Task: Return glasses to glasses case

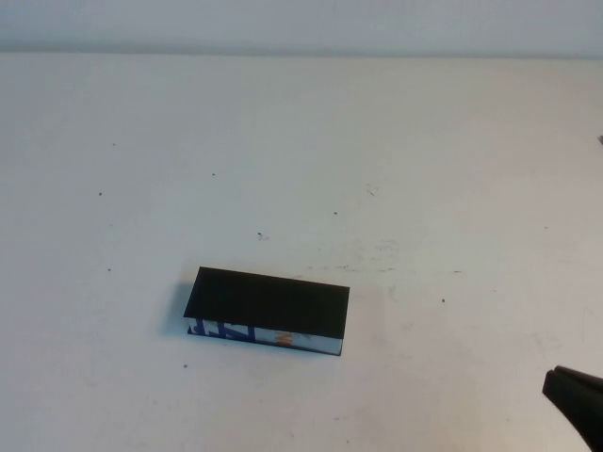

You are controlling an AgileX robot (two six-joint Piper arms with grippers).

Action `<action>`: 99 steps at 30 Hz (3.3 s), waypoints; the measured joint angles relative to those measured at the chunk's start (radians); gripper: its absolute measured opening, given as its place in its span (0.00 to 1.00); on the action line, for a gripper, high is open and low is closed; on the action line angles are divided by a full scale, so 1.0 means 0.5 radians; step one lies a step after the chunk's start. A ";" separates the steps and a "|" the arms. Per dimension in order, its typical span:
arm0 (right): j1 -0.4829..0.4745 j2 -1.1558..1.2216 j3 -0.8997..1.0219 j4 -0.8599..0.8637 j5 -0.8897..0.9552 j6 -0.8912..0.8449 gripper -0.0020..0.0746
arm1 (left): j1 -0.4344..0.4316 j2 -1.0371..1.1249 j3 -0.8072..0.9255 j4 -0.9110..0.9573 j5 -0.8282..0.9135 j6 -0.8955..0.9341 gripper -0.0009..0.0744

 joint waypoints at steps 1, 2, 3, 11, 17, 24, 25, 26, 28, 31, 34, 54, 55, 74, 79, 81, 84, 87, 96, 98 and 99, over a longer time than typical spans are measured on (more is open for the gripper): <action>-0.015 -0.013 0.022 -0.021 -0.052 -0.005 0.01 | 0.000 0.000 0.000 0.000 0.000 0.000 0.01; -0.059 -0.038 0.052 -0.039 -0.122 -0.006 0.01 | 0.000 0.000 0.000 0.000 0.000 0.000 0.01; -0.150 -0.062 0.088 -0.039 -0.195 -0.006 0.01 | 0.000 0.000 0.000 0.000 0.000 0.000 0.01; -0.945 -0.560 0.413 -0.039 -0.157 -0.006 0.01 | 0.000 0.000 0.000 0.000 -0.005 0.000 0.01; -1.112 -0.941 0.435 -0.061 0.291 -0.061 0.01 | 0.000 0.000 0.000 0.000 -0.007 0.000 0.01; -1.112 -0.953 0.436 -0.061 0.478 -0.106 0.01 | 0.000 0.000 0.000 0.000 -0.021 0.000 0.01; -1.112 -0.953 0.436 -0.061 0.478 -0.110 0.01 | 0.000 0.000 0.000 -0.002 -0.023 0.000 0.01; -1.112 -0.953 0.436 -0.061 0.478 -0.110 0.01 | 0.000 0.000 0.000 -0.002 -0.022 0.000 0.01; -1.112 -0.953 0.436 -0.061 0.478 -0.110 0.01 | 0.000 0.000 0.000 -0.002 -0.022 0.000 0.01; -1.112 -0.953 0.436 -0.061 0.478 -0.110 0.01 | 0.000 0.000 0.000 -0.002 -0.022 0.000 0.01; -1.112 -0.953 0.436 -0.061 0.481 -0.110 0.01 | 0.000 0.000 0.000 -0.002 -0.022 0.000 0.01; -1.112 -0.953 0.436 -0.061 0.481 -0.113 0.01 | 0.040 0.007 0.000 1.255 -0.143 -0.925 0.01; -1.112 -0.953 0.436 -0.061 0.481 -0.113 0.01 | 0.061 0.007 0.000 1.621 -0.134 -1.224 0.01; -1.112 -0.953 0.436 -0.061 0.481 -0.113 0.01 | 0.396 -0.038 0.000 2.901 0.912 -2.495 0.01; -1.112 -0.953 0.436 -0.061 0.481 -0.113 0.01 | 0.396 -0.038 0.000 2.901 0.912 -2.501 0.01; -1.112 -0.953 0.436 -0.061 0.481 -0.113 0.01 | 0.396 -0.038 0.000 2.901 0.915 -2.501 0.01; -1.112 -0.953 0.436 -0.058 0.481 -0.113 0.01 | 0.396 -0.038 0.000 2.901 0.915 -2.501 0.01; -1.112 -0.953 0.436 -0.058 0.481 -0.113 0.01 | 0.396 -0.038 0.000 2.901 0.915 -2.501 0.01; -1.112 -0.953 0.436 -0.058 0.481 -0.113 0.01 | 0.396 -0.038 0.000 2.901 0.915 -2.501 0.01; -1.112 -0.953 0.436 -0.058 0.481 -0.113 0.01 | 0.396 -0.038 0.000 2.901 0.915 -2.501 0.01; -1.112 -0.953 0.436 -0.058 0.481 -0.113 0.01 | 0.396 -0.038 0.000 2.901 0.915 -2.501 0.01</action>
